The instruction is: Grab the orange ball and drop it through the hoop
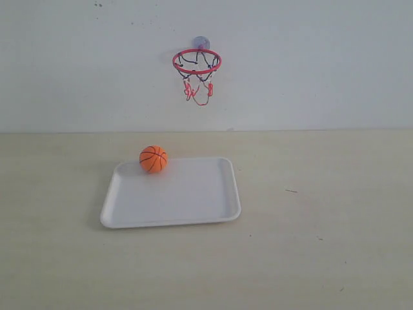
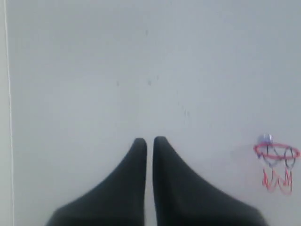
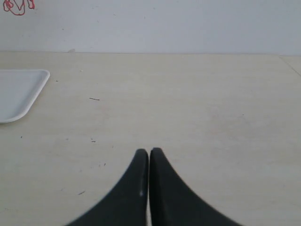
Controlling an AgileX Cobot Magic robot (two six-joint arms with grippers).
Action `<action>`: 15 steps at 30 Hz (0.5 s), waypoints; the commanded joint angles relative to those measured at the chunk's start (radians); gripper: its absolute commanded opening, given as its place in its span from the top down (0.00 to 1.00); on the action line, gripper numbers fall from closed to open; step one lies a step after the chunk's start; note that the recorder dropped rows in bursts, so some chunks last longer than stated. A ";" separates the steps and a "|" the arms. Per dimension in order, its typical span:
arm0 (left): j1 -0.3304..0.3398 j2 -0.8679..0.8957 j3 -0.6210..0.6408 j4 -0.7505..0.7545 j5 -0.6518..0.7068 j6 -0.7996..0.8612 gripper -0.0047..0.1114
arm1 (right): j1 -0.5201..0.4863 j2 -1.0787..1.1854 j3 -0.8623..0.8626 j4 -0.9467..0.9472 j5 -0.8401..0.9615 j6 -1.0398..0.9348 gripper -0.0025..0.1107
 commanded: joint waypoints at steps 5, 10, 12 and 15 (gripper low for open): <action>0.002 -0.003 -0.065 -0.014 -0.503 -0.008 0.92 | -0.003 -0.005 0.000 -0.006 -0.006 -0.003 0.98; 0.002 0.086 -0.257 -0.014 -0.051 -0.038 0.92 | -0.003 -0.005 0.000 -0.006 -0.006 -0.003 0.98; 0.002 0.173 -0.342 -0.014 0.225 -0.045 0.92 | -0.003 -0.005 0.000 -0.006 -0.006 -0.003 0.98; 0.002 0.309 -0.408 -0.014 0.463 -0.045 0.92 | -0.003 -0.005 0.000 -0.006 -0.006 -0.003 0.98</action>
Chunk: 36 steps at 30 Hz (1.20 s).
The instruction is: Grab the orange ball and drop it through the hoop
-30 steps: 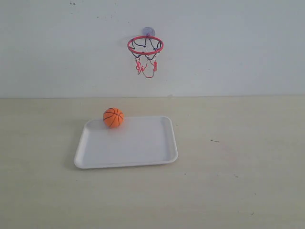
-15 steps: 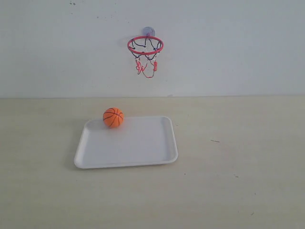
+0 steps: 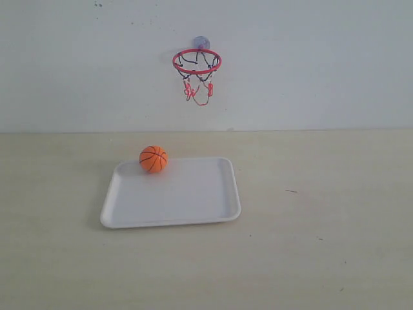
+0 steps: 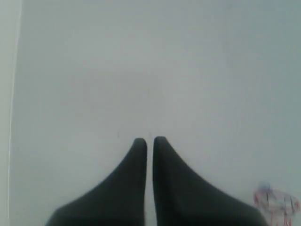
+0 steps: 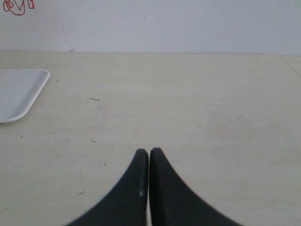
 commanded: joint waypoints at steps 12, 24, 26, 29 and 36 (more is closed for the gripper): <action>0.002 0.456 -0.097 -0.016 0.199 -0.131 0.92 | -0.003 -0.005 0.000 -0.006 -0.006 -0.003 0.98; 0.002 0.575 -0.097 0.075 -0.187 -0.345 0.92 | -0.003 -0.005 0.000 -0.006 -0.006 -0.003 0.98; 0.002 0.605 -0.097 0.201 -0.262 -0.364 0.92 | -0.003 -0.005 0.000 -0.006 -0.006 -0.003 0.98; 0.002 0.666 -0.130 0.417 -0.309 -0.468 0.92 | -0.003 -0.005 0.000 -0.006 -0.006 -0.003 0.98; 0.002 0.903 -0.304 0.986 -0.303 -1.065 0.92 | -0.003 -0.005 0.000 -0.006 -0.006 -0.003 0.98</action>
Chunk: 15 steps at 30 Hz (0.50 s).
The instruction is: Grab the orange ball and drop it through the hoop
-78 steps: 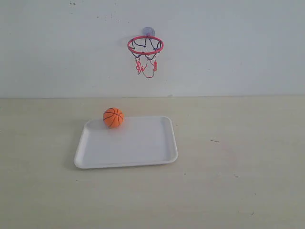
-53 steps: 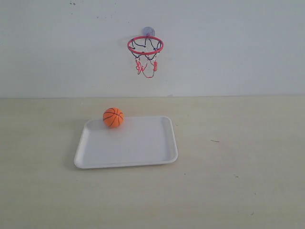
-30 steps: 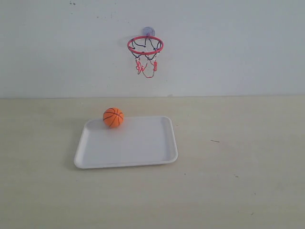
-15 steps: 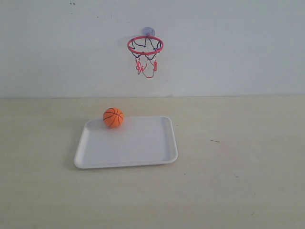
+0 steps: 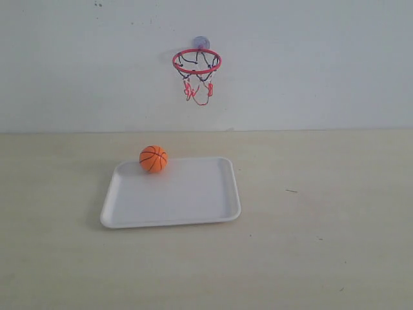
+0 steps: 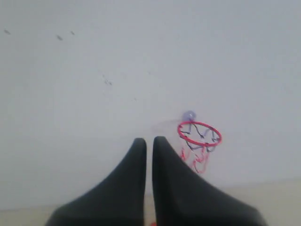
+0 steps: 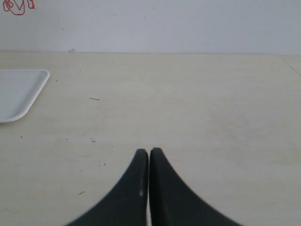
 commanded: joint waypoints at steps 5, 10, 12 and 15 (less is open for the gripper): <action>0.002 0.326 -0.266 0.822 -0.253 -0.749 0.92 | -0.003 -0.005 0.000 -0.006 -0.006 -0.003 0.98; -0.060 0.481 -0.403 1.036 -0.304 -0.940 0.92 | -0.003 -0.005 0.000 -0.006 -0.006 -0.003 0.98; -0.099 0.525 -0.438 1.090 -0.206 -0.994 0.92 | -0.003 -0.005 0.000 -0.006 -0.006 -0.003 0.98; -0.153 0.575 -0.475 1.090 -0.060 -1.034 0.92 | -0.003 -0.005 0.000 -0.006 -0.006 -0.003 0.98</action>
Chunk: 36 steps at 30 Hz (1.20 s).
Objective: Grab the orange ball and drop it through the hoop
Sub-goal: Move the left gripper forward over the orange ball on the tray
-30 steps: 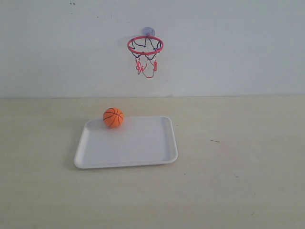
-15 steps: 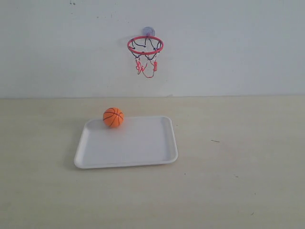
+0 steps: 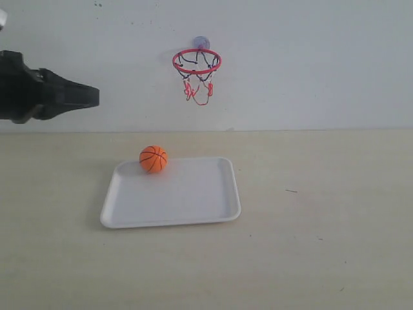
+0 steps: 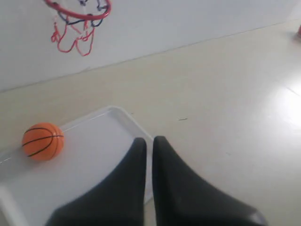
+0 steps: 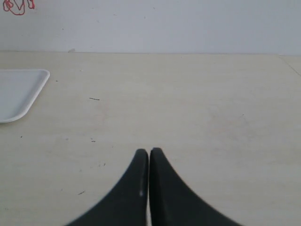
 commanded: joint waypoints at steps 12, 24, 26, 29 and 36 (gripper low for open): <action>-0.160 0.337 -0.336 0.043 0.146 0.000 0.92 | -0.003 -0.005 0.000 -0.006 -0.006 -0.003 0.98; -0.160 0.479 -0.465 0.015 0.189 0.002 0.36 | -0.003 -0.005 0.000 -0.006 -0.006 -0.003 0.98; -0.160 0.490 -0.465 0.026 0.219 0.002 0.36 | -0.003 -0.005 0.000 -0.006 -0.006 -0.003 0.98; -0.160 0.504 -0.470 0.043 0.286 0.008 0.36 | -0.001 -0.005 0.000 -0.006 -0.011 -0.003 0.98; -0.160 0.535 -0.514 0.043 0.367 -0.043 0.36 | -0.001 -0.005 0.000 -0.006 -0.009 -0.003 0.98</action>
